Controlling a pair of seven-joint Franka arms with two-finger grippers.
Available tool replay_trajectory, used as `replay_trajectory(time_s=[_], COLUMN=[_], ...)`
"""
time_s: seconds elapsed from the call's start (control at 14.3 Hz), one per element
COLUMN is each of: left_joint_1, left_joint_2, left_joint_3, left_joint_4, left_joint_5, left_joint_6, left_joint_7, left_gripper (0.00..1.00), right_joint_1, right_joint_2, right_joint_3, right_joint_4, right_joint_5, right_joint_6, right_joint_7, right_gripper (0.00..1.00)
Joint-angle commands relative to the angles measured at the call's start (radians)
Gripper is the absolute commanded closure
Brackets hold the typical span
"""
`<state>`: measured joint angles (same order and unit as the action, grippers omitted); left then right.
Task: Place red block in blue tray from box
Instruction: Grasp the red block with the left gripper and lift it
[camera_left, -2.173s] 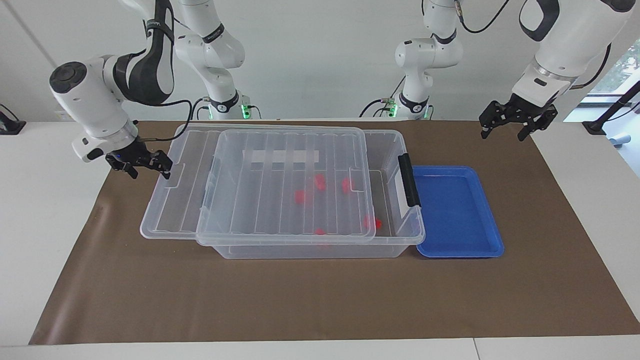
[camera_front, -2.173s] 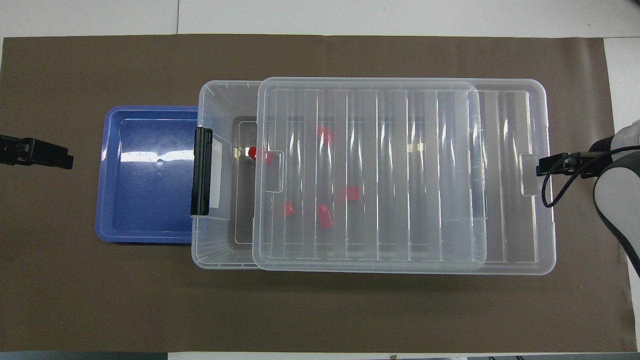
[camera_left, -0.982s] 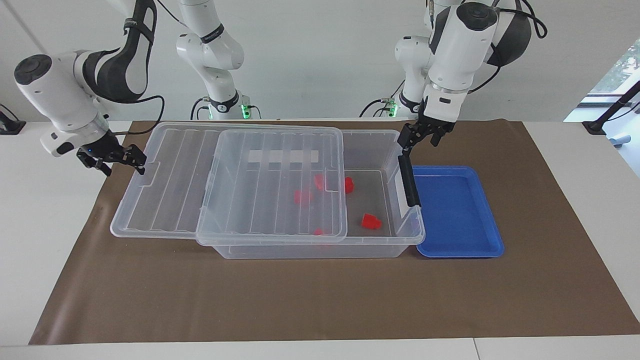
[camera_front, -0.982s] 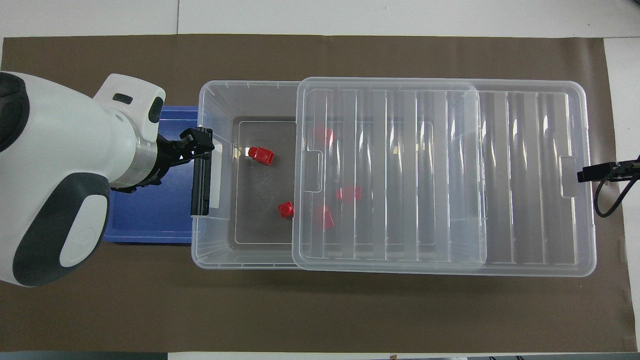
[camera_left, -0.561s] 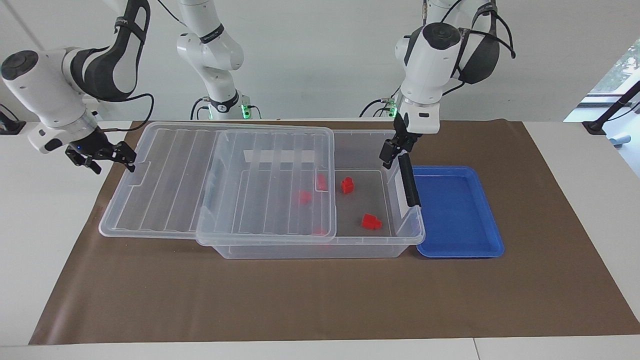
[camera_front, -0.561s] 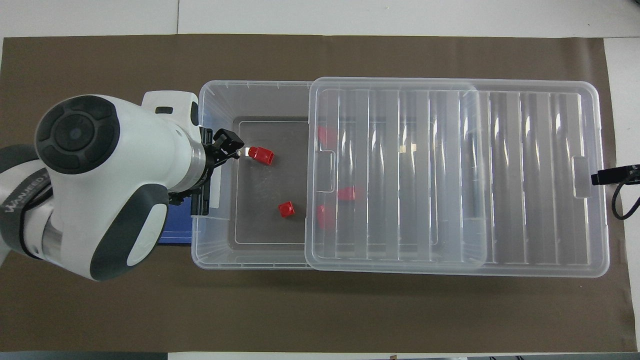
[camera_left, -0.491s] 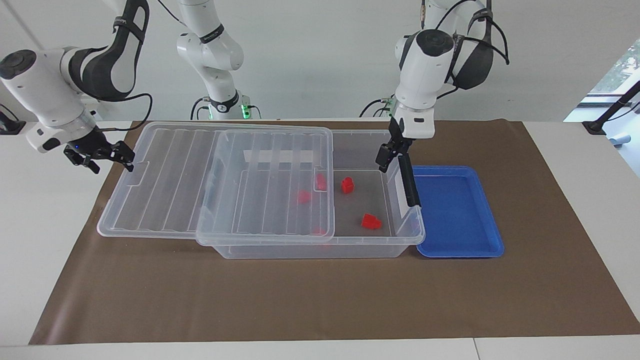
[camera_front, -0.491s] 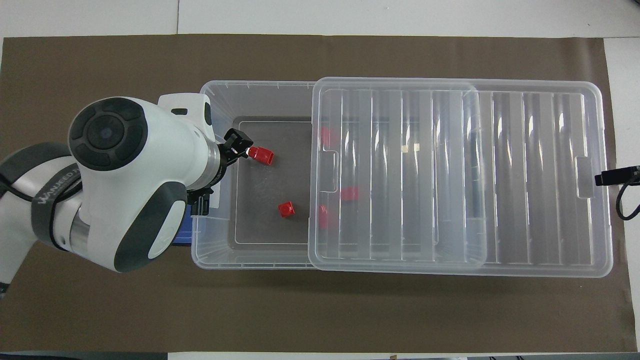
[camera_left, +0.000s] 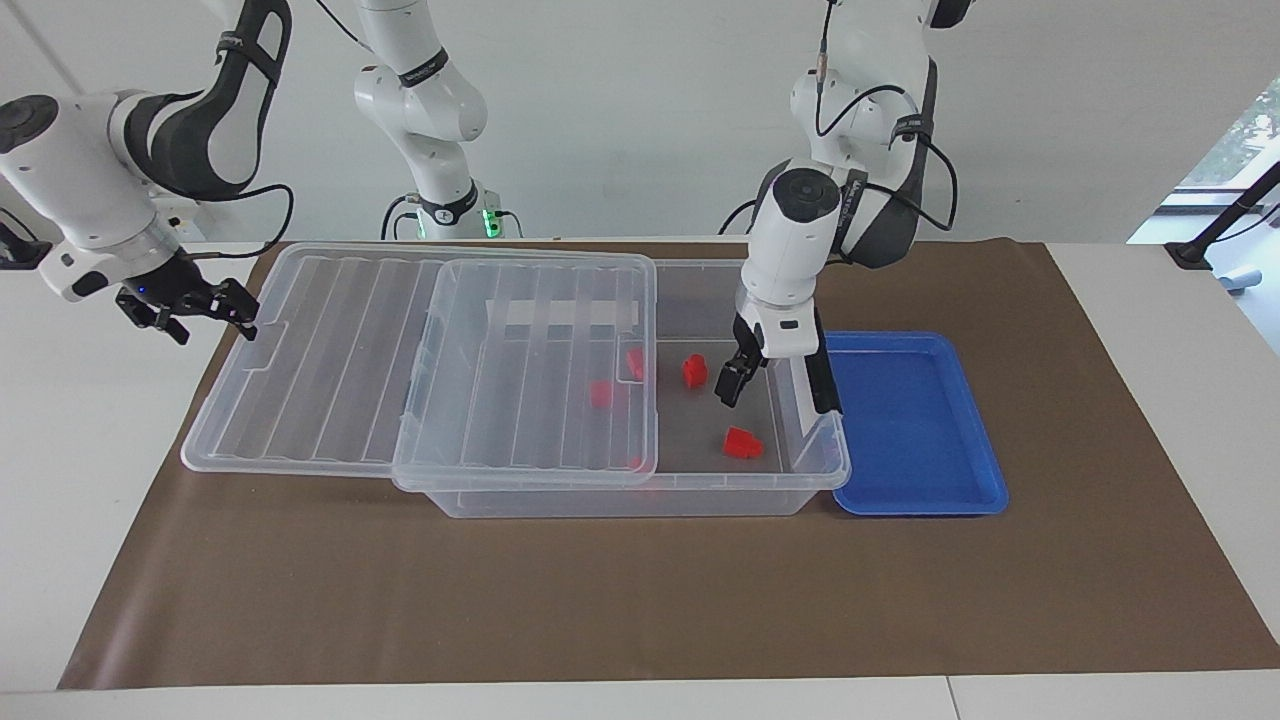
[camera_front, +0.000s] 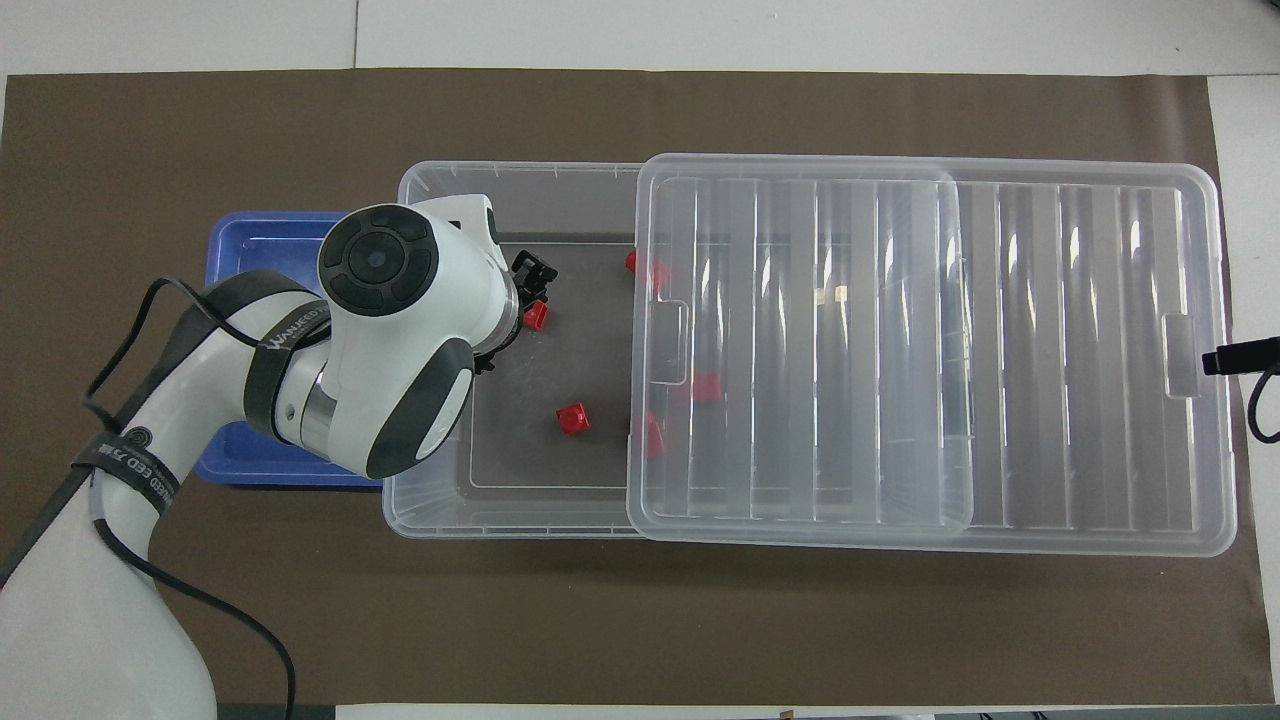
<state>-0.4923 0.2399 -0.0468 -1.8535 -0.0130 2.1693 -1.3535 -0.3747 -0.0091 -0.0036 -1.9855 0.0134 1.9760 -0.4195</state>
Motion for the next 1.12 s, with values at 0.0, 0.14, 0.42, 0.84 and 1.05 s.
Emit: replay_trajectory(time_s=[0.0, 0.14, 0.42, 0.84, 1.05], left_joint_1=[-0.011, -0.011, 0.000, 0.000, 0.003], left_joint_2=[0.051, 0.087, 0.133, 0.151, 0.151], left_joint_3=[0.013, 0.015, 0.016, 0.016, 0.018], left_joint_4=[0.000, 0.000, 0.007, -0.010, -0.021], left_joint_5=[0.010, 0.011, 0.018, 0.024, 0.024], left_joint_6=[0.047, 0.096, 0.161, 0.179, 0.199], left_joint_7=[-0.026, -0.048, -0.050, -0.042, -0.038], left_gripper=[0.00, 0.00, 0.00, 0.00, 0.09], right_joint_1=[0.012, 0.059, 0.140, 0.172, 0.174], right_joint_2=[0.008, 0.014, 0.012, -0.019, -0.019], right_joint_3=[0.014, 0.014, 0.016, 0.040, 0.042], right_joint_4=[0.026, 0.080, 0.191, 0.353, 0.376], right_joint_5=[-0.015, -0.016, -0.027, -0.024, -0.016], right_joint_6=[-0.008, -0.067, -0.230, -0.437, -0.467], right_joint_7=[-0.005, 0.060, 0.195, 0.212, 0.214], right_gripper=[0.00, 0.00, 0.00, 0.00, 0.00])
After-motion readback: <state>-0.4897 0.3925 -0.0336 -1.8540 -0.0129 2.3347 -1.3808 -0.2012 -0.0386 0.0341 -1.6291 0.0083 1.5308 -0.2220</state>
